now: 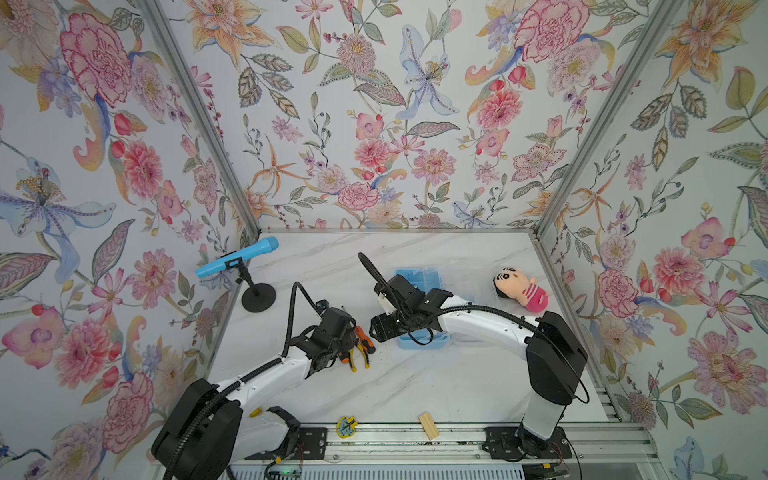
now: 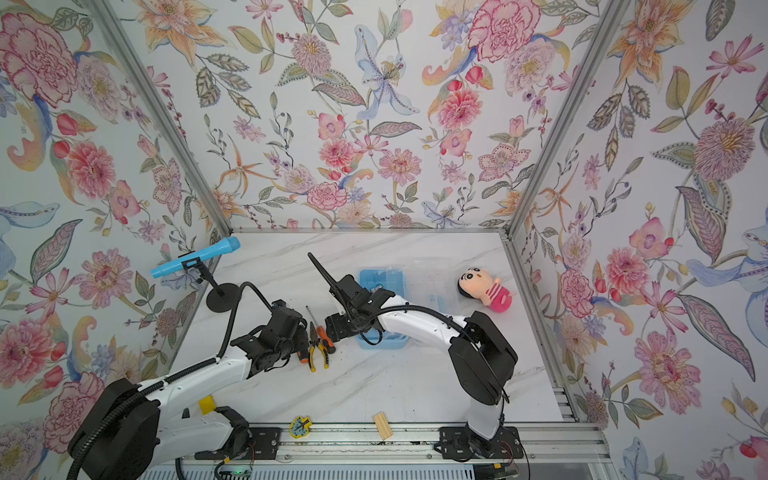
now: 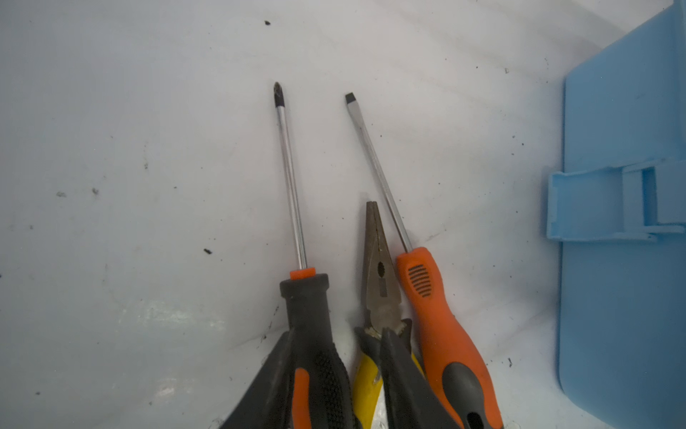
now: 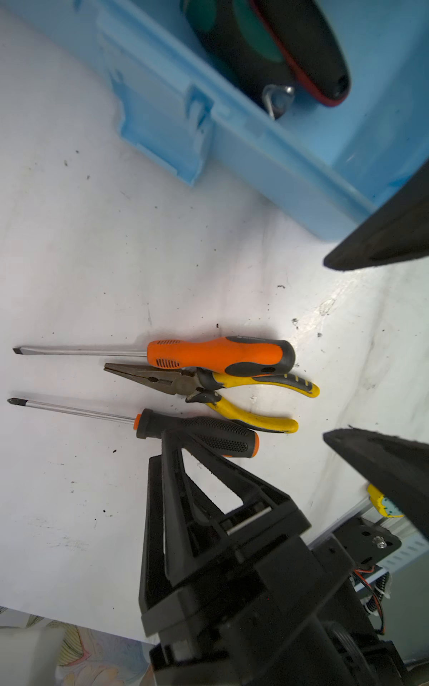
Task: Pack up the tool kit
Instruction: 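Lower left gripper onto the yellow-handled pliers and close on them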
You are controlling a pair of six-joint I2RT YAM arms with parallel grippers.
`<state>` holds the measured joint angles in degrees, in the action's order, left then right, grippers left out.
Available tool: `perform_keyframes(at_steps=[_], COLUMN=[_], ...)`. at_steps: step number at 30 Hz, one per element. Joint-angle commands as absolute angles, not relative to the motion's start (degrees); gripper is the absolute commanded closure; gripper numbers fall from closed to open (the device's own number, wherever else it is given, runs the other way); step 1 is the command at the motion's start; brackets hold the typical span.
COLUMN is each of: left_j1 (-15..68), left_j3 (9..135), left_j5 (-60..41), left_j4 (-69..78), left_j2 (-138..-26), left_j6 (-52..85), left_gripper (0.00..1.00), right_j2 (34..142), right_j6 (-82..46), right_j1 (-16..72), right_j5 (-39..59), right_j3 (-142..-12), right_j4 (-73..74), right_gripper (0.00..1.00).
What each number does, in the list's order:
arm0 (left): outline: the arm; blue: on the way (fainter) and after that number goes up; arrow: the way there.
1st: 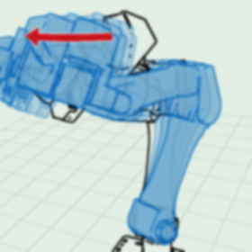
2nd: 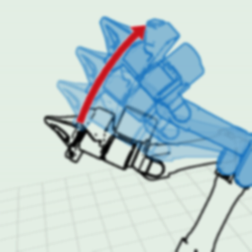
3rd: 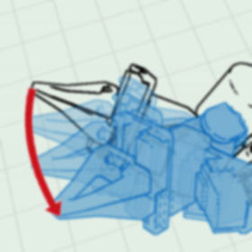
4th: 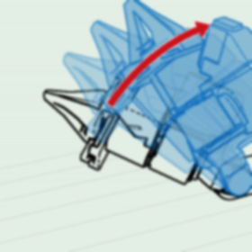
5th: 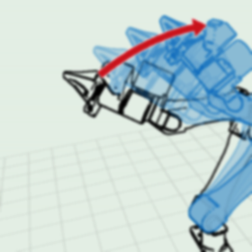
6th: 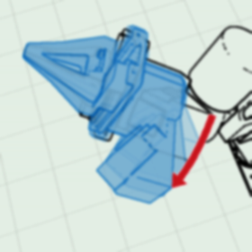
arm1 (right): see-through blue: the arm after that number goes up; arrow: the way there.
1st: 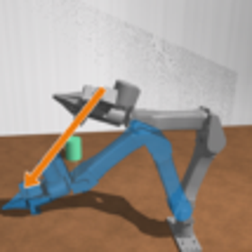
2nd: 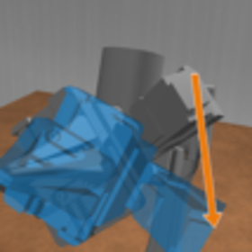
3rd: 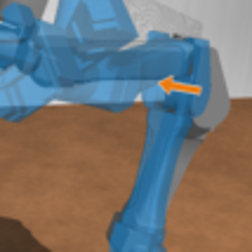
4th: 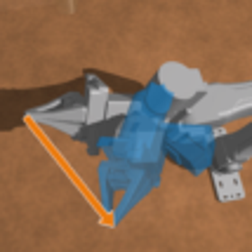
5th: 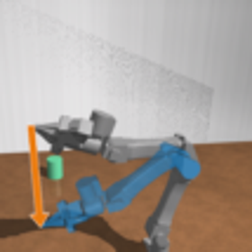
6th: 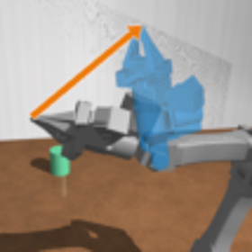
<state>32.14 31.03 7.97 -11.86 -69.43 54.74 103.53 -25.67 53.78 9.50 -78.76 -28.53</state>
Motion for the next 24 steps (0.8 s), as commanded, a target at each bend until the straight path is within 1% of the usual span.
perform_keyframes(at_steps=[1,10,24], left_j1=[31.8,34.5,34.8], left_j3=[32.7,35.4,38.9], left_j5=[8.9,8.0,8.3], left_j4=[-12.5,-10.9,-10.6], left_j2=[-69.3,-75.6,-84.1], left_j6=[53.6,52.2,49.5], left_gripper=[0.63,0.66,0.67], right_j2=[102.7,101.0,100.2], right_j6=[-24.5,-25.9,-26.4], right_j1=[53.7,51.9,50.1], right_j5=[9.2,11.3,12.2], right_j3=[-79.3,-76.1,-73.7], right_j4=[-29.5,-27.7,-26.0], right_gripper=[0.32,0.34,0.35])
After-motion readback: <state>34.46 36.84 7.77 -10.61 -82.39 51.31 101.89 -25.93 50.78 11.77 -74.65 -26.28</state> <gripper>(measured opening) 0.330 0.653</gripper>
